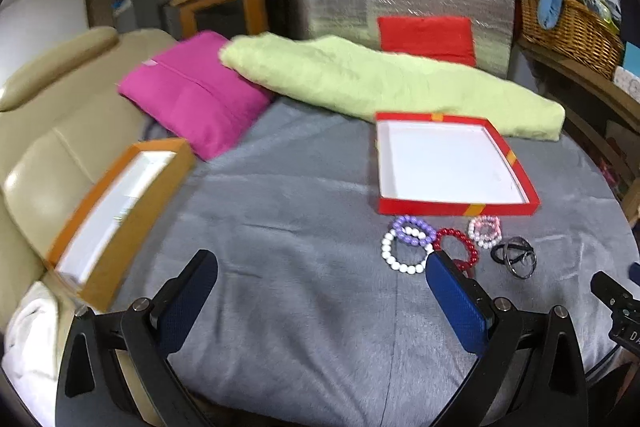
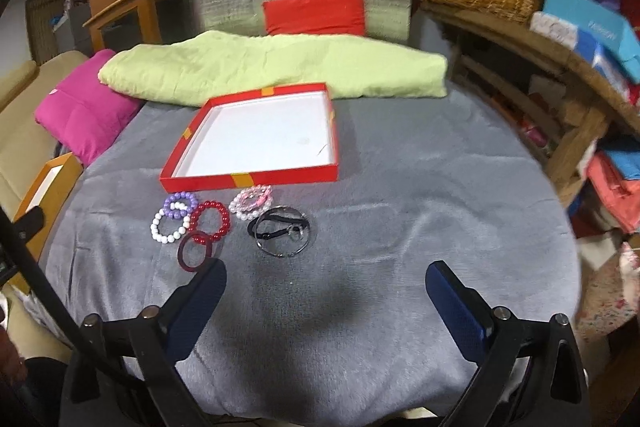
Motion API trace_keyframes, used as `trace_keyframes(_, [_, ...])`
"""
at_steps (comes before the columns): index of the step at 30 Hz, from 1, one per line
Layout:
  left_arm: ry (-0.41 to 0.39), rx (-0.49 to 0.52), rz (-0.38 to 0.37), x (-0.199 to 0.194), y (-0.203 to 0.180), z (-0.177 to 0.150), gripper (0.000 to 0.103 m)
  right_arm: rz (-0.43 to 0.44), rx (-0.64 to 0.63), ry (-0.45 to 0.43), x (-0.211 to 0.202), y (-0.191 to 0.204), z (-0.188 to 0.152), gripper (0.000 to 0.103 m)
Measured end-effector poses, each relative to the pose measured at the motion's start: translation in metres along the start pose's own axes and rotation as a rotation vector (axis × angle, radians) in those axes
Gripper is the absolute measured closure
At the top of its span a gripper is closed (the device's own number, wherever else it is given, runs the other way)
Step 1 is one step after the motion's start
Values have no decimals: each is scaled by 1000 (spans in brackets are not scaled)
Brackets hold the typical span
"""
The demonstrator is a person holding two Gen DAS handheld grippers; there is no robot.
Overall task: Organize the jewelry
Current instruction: 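Grasp the dark red bangle with the left tool while the right tool grasps the silver bangle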
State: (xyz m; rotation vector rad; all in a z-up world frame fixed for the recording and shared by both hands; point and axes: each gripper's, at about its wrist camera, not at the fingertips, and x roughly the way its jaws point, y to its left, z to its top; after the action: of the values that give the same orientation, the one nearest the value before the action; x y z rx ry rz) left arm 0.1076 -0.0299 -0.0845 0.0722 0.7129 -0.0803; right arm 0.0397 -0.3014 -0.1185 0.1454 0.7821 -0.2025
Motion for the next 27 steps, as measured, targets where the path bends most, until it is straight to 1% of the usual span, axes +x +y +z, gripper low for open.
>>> trace_keyframes(2, [54,5,-54,28,-1,-2,0,56,-10,34,20,-8,-2,18])
trace_keyframes(4, [98,-6,-99,52,-5,-8,0,106,-6,72,39,-15,-3,23])
trace_keyframes(5, [115,-11,-116,62,-7,-11,0,121,-1,88,47,-18,-3,23])
trace_keyframes(6, [132,8,-112,72,-6,-14,0,134,6,107,57,-21,-3,24])
trace_keyframes(7, [141,31,-106,81,-3,-16,0,146,15,125,66,-23,-2,26])
trace_keyframes(9, [161,25,-144,93,-7,-21,0,178,28,149,79,-24,0,31])
trace_keyframes(12, [183,78,-110,109,-9,-21,0,200,40,170,96,-24,5,40])
trace_keyframes(13, [186,85,-107,112,-12,-21,0,205,47,177,100,-24,7,45])
trace_keyframes(15, [204,88,-123,118,-19,-24,0,233,70,188,104,-24,9,45])
trace_keyframes(19, [261,92,-196,124,-38,-31,0,258,55,185,106,-14,11,44])
trace_keyframes(21, [265,98,-208,124,-50,-32,0,277,44,196,110,-10,12,42])
trace_keyframes(23, [264,107,-207,126,-59,-33,0,255,38,202,114,-8,11,38])
trace_keyframes(25, [275,111,-235,130,-68,-35,0,259,57,209,116,-12,11,38])
trace_keyframes(27, [280,124,-235,134,-76,-35,0,264,82,207,117,-17,11,38])
